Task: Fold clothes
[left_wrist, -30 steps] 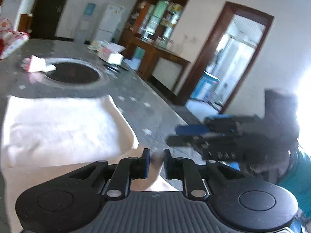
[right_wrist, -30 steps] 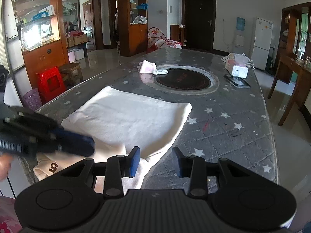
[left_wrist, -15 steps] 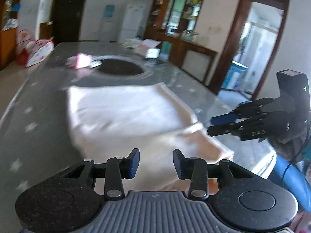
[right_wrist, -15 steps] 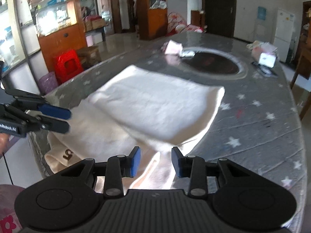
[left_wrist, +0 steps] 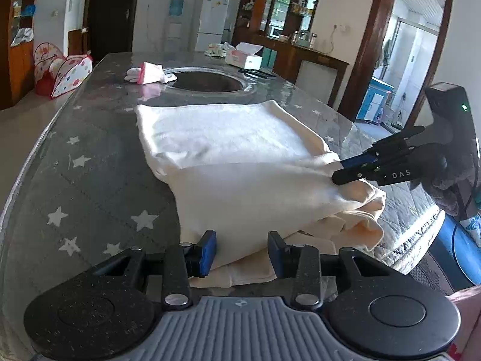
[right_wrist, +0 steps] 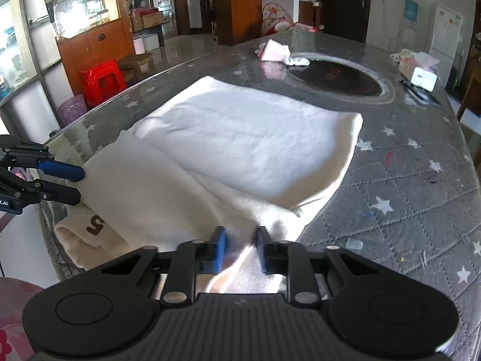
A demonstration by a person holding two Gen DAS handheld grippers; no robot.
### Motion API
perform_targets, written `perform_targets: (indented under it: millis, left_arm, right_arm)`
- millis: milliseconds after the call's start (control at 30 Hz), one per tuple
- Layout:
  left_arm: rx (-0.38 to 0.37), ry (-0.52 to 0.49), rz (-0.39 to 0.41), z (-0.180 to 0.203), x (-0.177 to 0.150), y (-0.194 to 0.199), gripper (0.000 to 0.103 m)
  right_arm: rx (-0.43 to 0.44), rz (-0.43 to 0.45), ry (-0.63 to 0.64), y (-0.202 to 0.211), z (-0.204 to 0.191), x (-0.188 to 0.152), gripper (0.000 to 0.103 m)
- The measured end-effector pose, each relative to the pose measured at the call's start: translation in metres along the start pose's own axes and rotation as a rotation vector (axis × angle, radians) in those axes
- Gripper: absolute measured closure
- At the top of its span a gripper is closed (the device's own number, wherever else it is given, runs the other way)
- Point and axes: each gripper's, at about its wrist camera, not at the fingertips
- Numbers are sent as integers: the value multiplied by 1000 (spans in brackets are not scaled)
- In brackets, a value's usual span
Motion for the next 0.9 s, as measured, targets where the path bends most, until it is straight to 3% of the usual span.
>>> perform_targets:
  millis: [67, 233, 400, 600, 700, 800, 900]
  left_arm:
    - [-6, 10, 0, -2, 0, 0, 62]
    - [-6, 3, 0, -2, 1, 1, 62]
    - [-10, -12, 2, -3, 3, 4, 61]
    - [-9, -61, 59, 0, 28, 11, 61]
    - [4, -117, 81, 4, 42, 2, 61]
    - [13, -151, 73, 5, 53, -16, 53]
    - [20, -179, 52, 5, 61, -33, 52]
  right_arm:
    - [-13, 6, 0, 1, 1, 1, 95]
    - [-45, 21, 0, 5, 4, 4, 100]
    - [-77, 35, 0, 8, 7, 6, 97]
    - [-3, 66, -32, 17, 12, 6, 92]
    - [22, 53, -38, 11, 13, 8, 80]
    - [38, 18, -44, -2, 13, 6, 81]
    - [21, 17, -14, -2, 8, 6, 86]
Point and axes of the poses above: each gripper's, at about its wrist camera, not at the fingertips, and y roughly against the way its jaws point, z to its right, x to its top, and after that the axes turned 10 degrees about -z, right-handed
